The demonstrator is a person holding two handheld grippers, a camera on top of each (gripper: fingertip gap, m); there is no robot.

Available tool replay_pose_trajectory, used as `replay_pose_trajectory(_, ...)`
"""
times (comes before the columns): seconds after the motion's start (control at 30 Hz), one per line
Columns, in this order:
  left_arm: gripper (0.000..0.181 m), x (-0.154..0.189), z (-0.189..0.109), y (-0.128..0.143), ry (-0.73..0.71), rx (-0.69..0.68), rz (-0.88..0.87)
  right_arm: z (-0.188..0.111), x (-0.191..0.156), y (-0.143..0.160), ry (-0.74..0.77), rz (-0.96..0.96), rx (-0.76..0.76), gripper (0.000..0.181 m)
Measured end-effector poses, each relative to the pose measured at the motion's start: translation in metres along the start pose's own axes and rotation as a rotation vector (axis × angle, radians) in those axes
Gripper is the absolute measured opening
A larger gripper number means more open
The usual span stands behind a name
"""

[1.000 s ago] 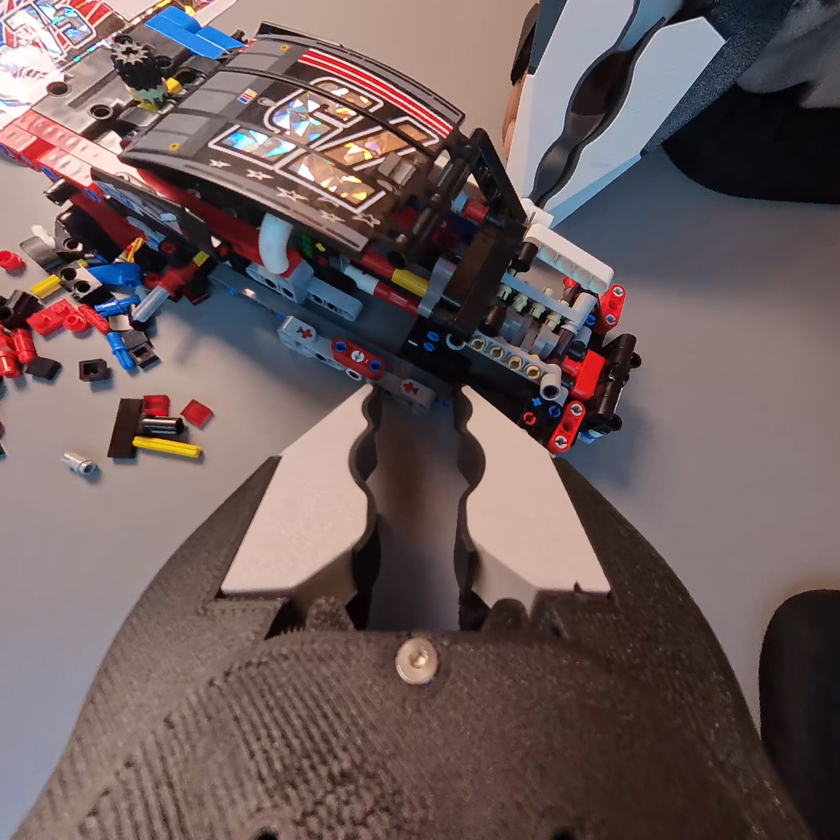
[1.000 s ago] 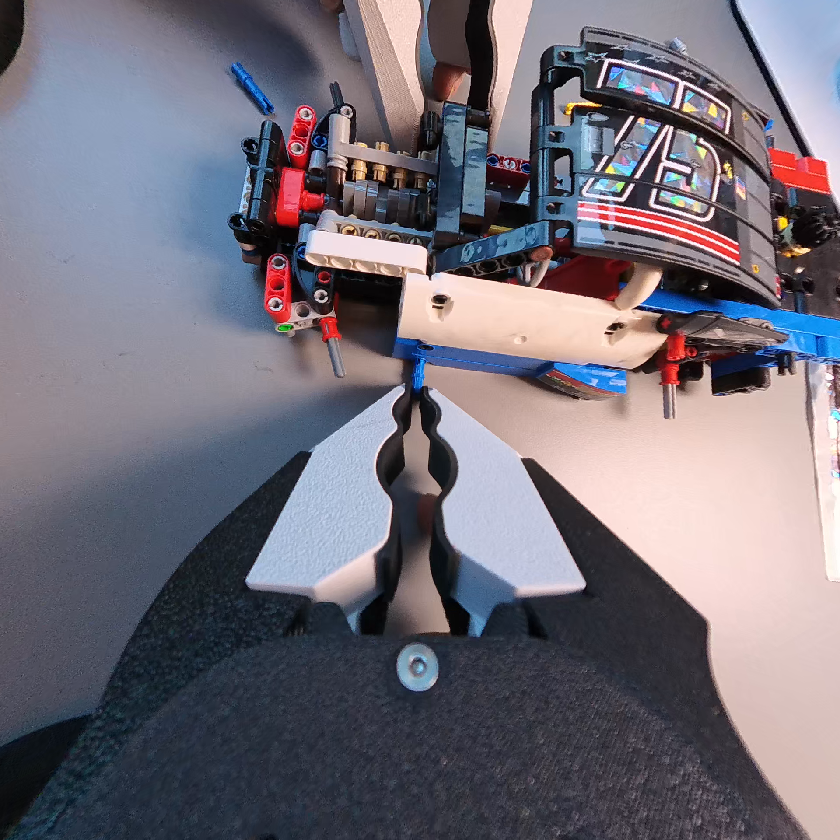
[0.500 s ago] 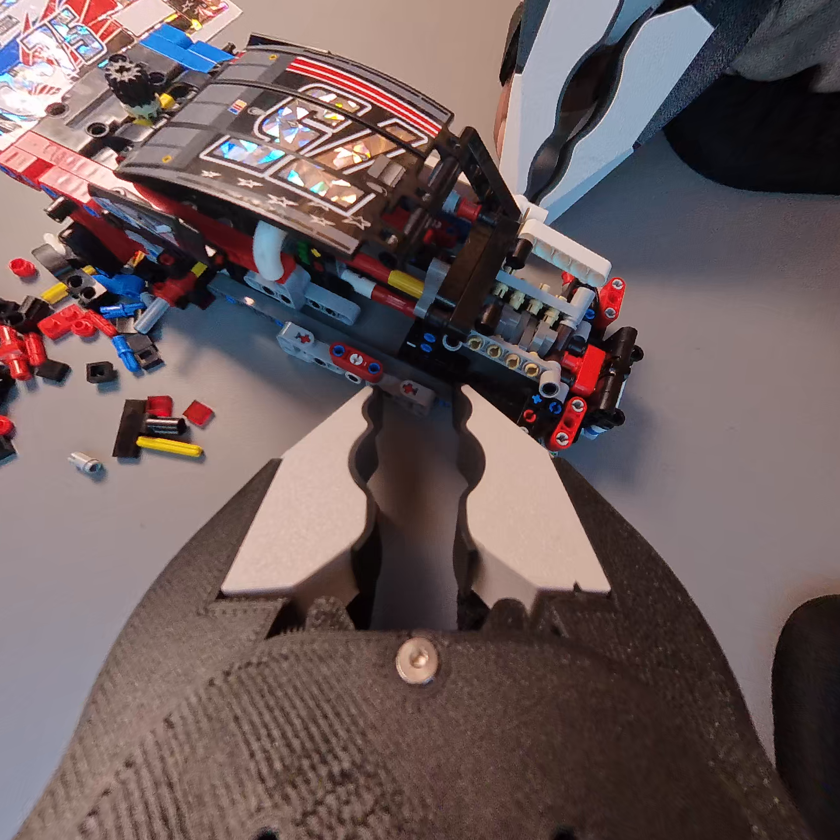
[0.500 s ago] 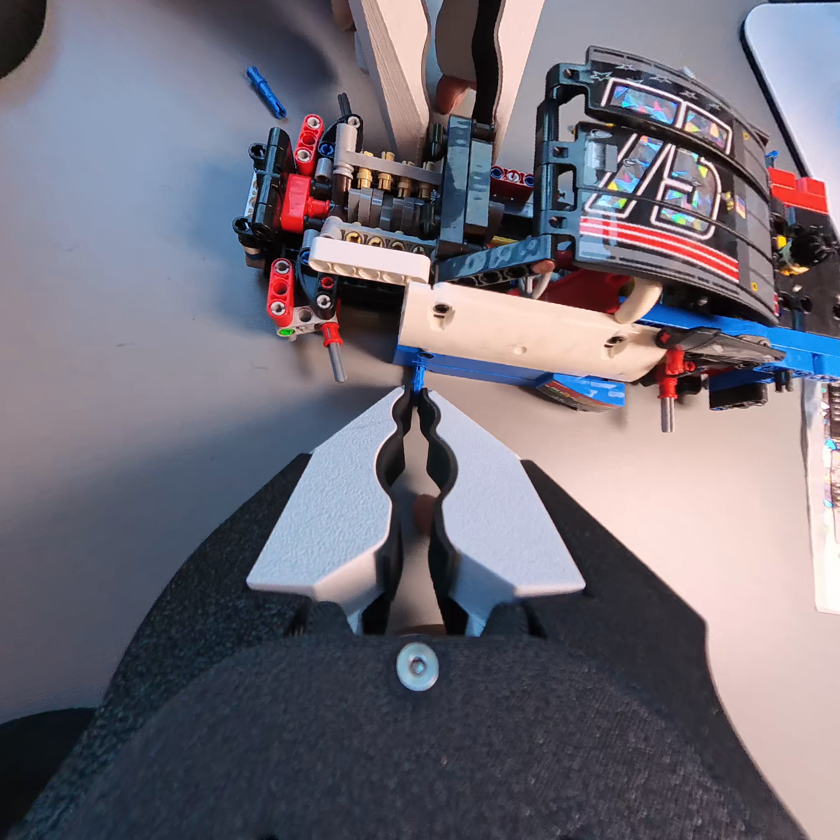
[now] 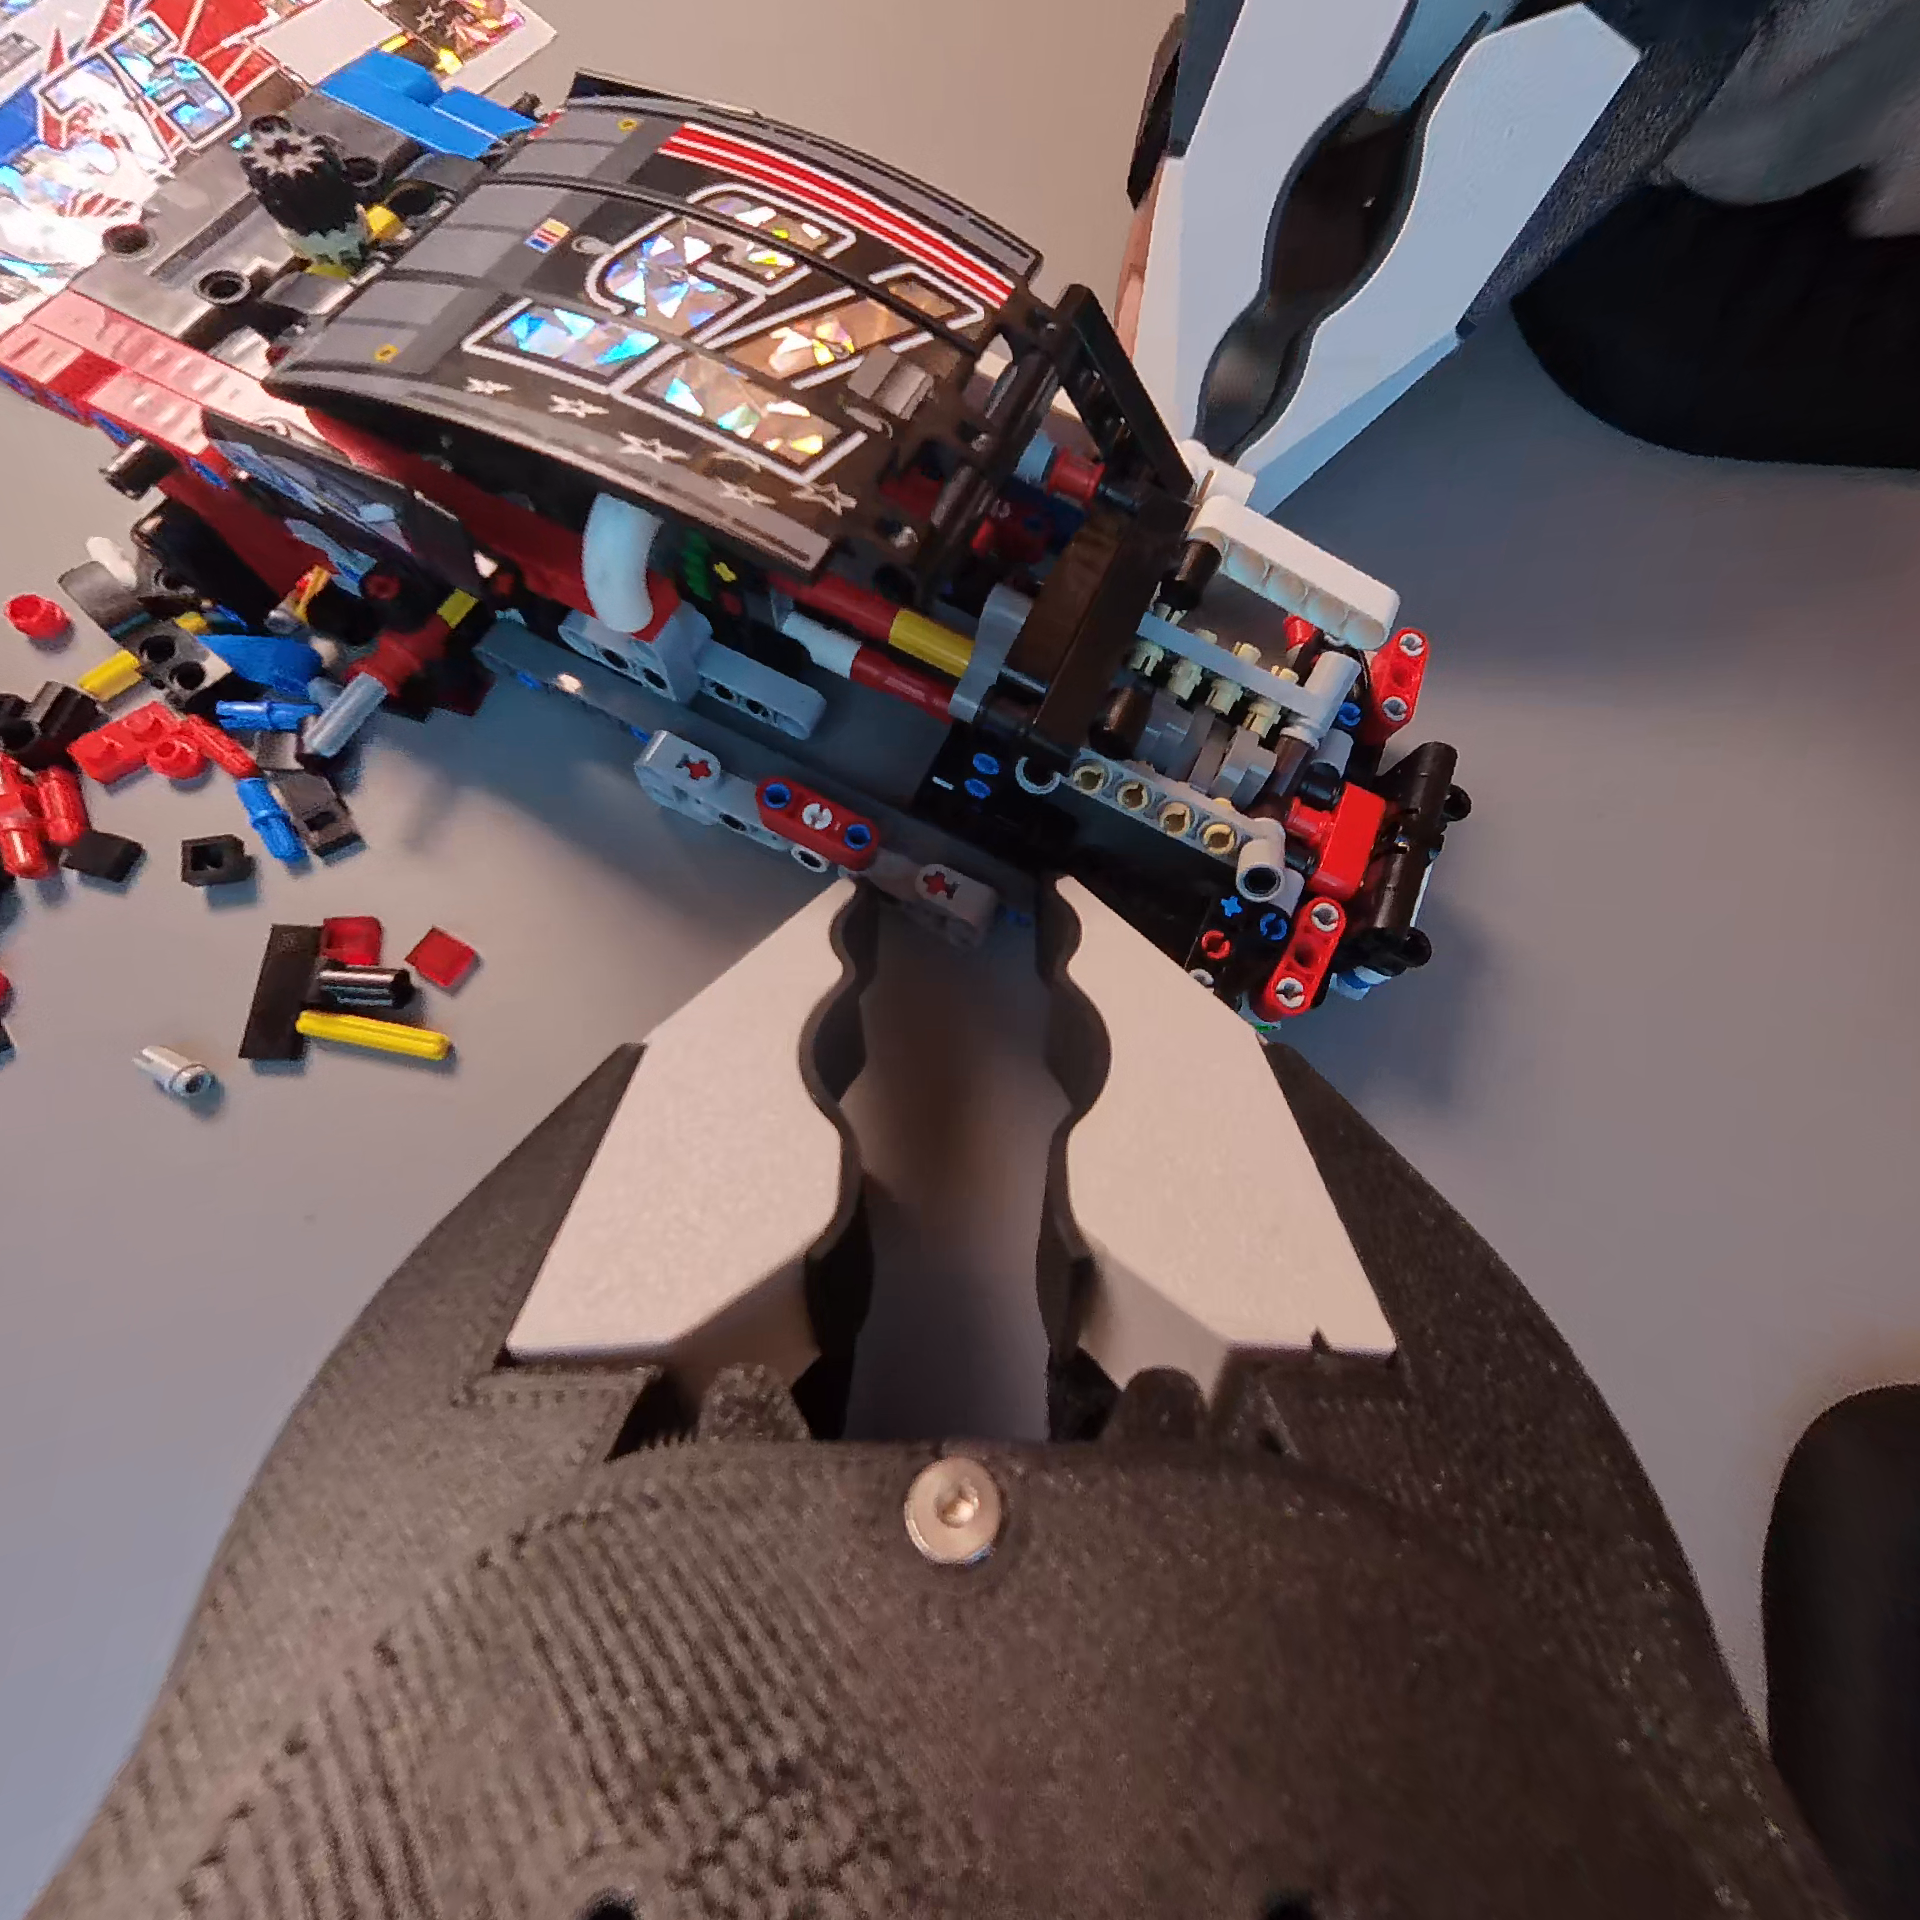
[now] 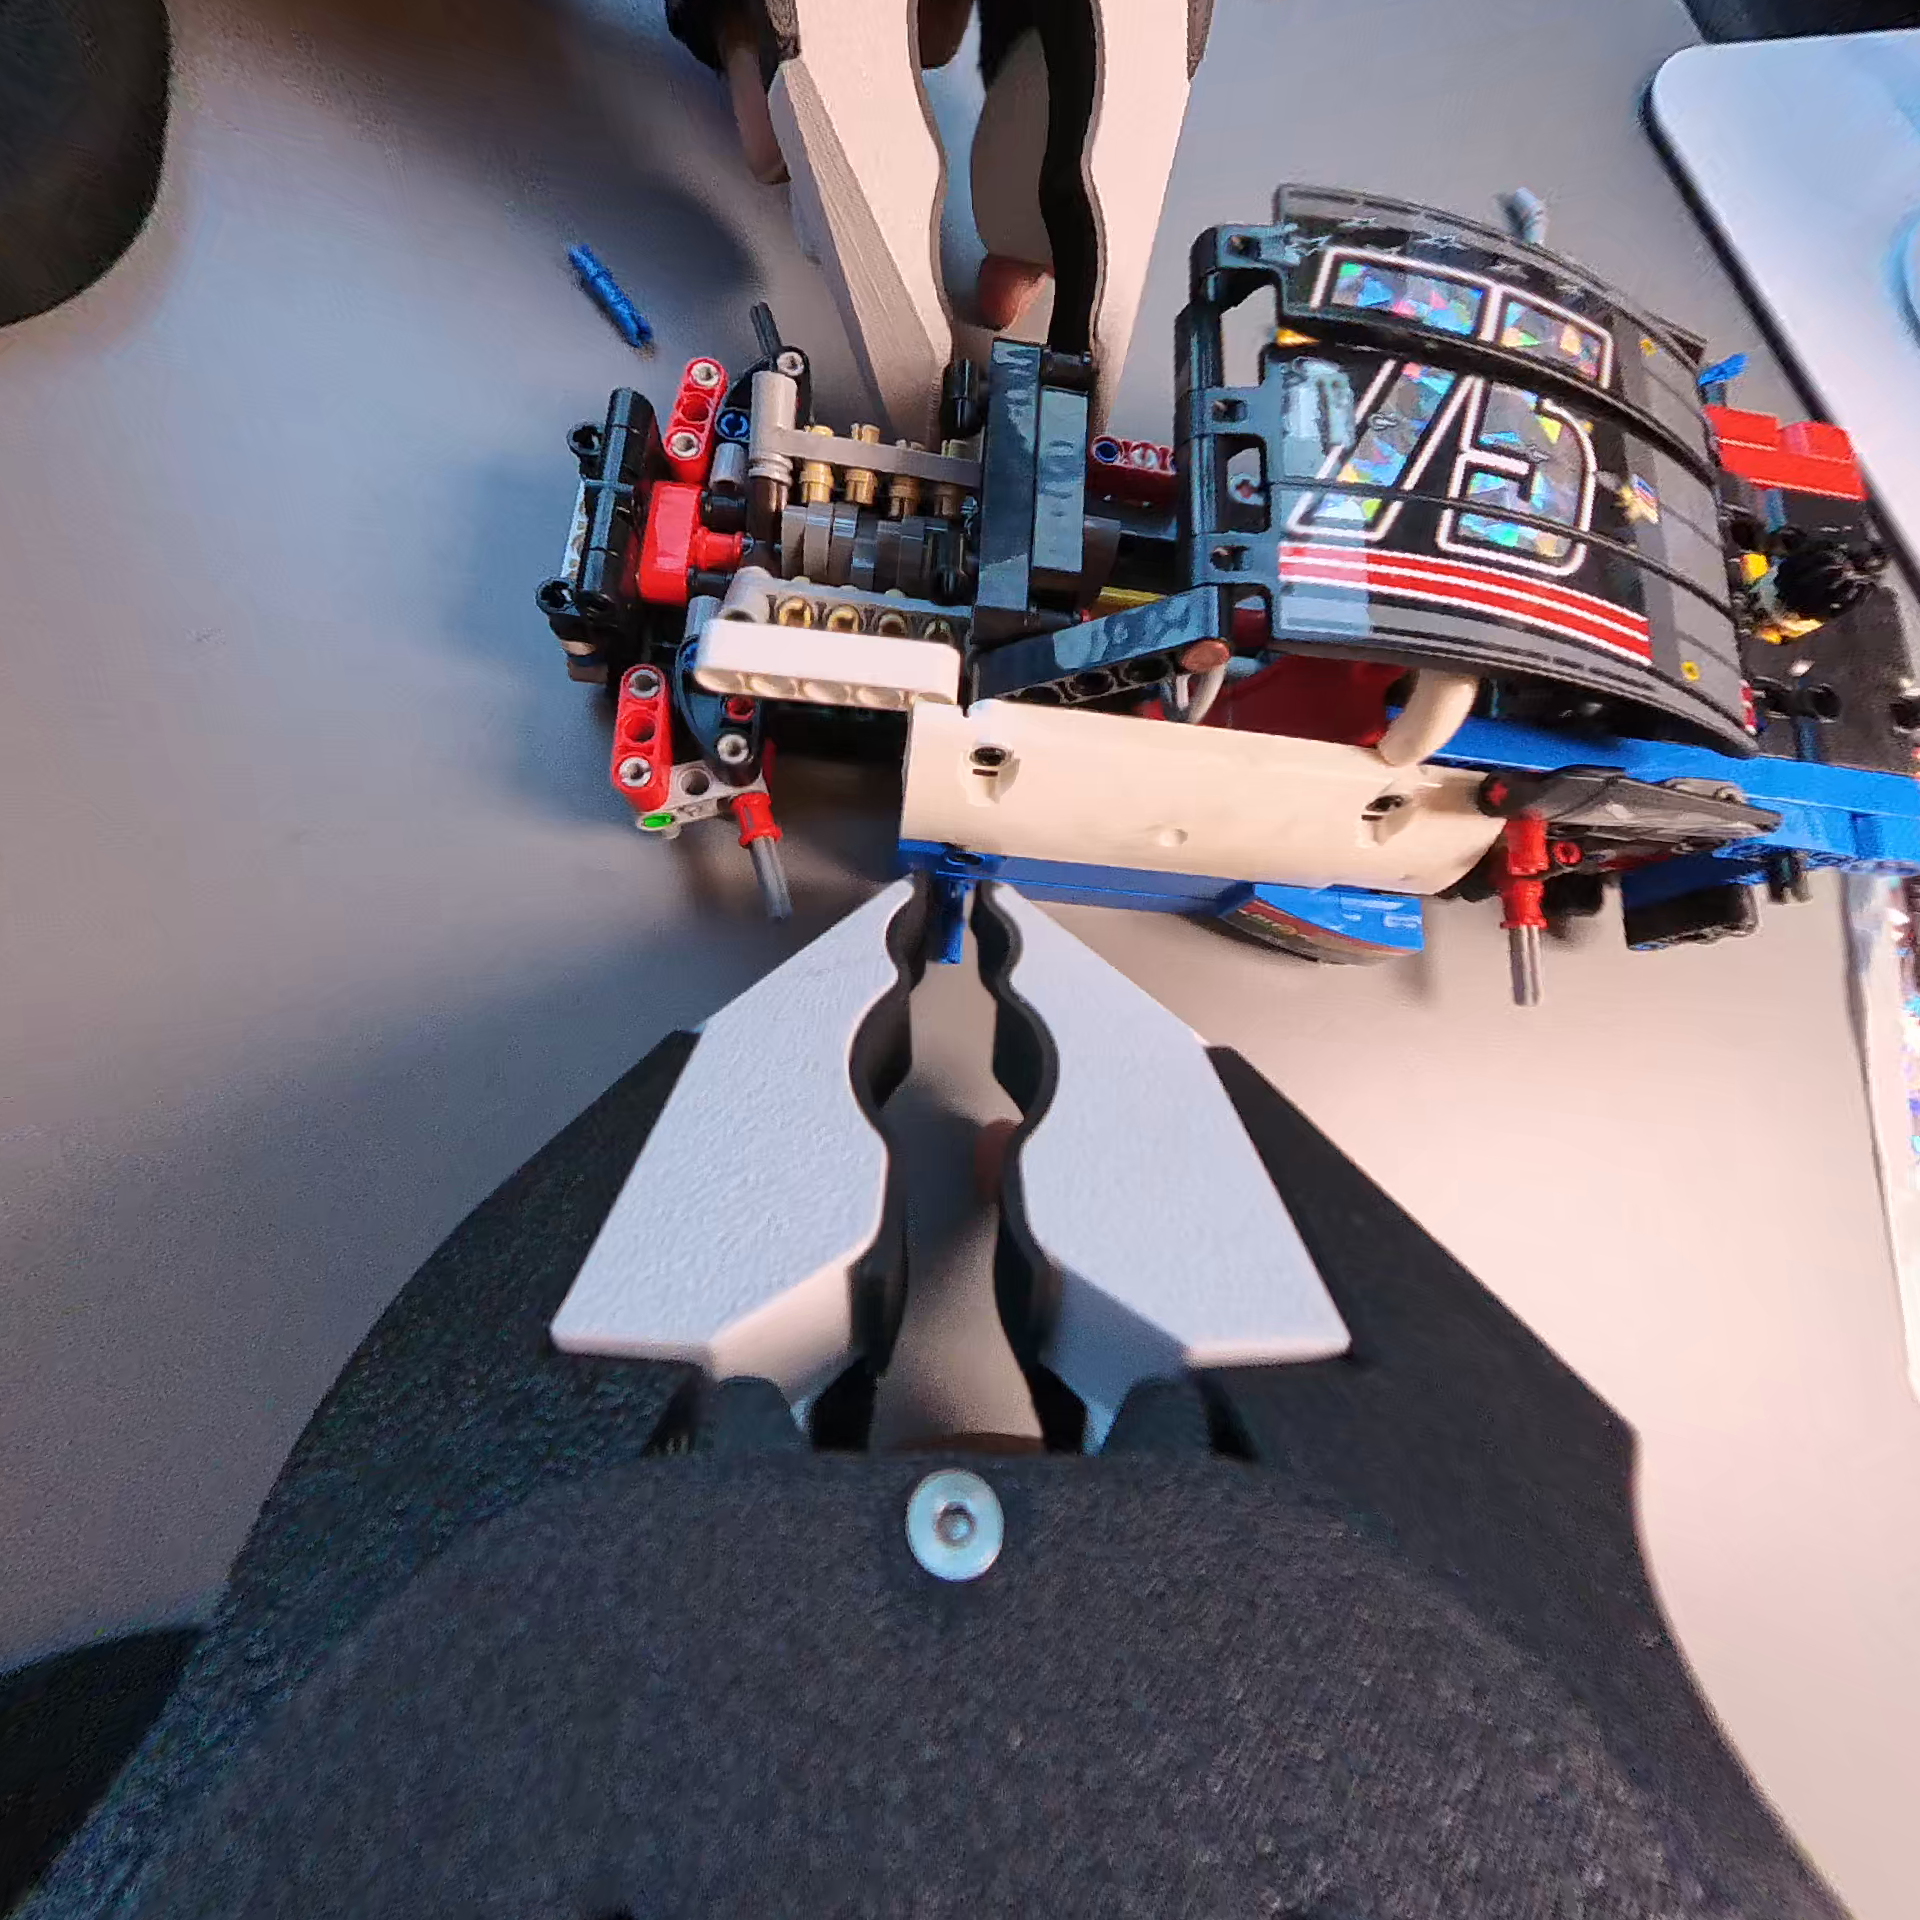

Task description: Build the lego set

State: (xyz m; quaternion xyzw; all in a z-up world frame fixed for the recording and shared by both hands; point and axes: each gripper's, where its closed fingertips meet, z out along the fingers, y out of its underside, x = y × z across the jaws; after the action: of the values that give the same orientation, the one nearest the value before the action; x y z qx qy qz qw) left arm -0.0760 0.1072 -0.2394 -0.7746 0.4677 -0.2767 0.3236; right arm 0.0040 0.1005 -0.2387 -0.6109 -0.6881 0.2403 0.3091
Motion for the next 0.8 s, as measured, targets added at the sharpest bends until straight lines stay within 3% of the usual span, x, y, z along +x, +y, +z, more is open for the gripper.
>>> replay_pose_trajectory(0.17,0.03,0.001,0.0,0.0,-0.009,0.005,0.005,-0.01,-0.005,0.016,-0.022,-0.003,-0.065,0.012)
replay_pose_trajectory(0.3,0.031,0.004,0.002,-0.001,-0.01,0.012,0.016,-0.004,-0.001,0.014,0.021,-0.021,-0.084,0.003)
replay_pose_trajectory(0.8,0.03,0.006,0.003,-0.002,-0.049,-0.013,0.04,0.001,0.0,0.009,-0.017,-0.016,-0.067,0.0)
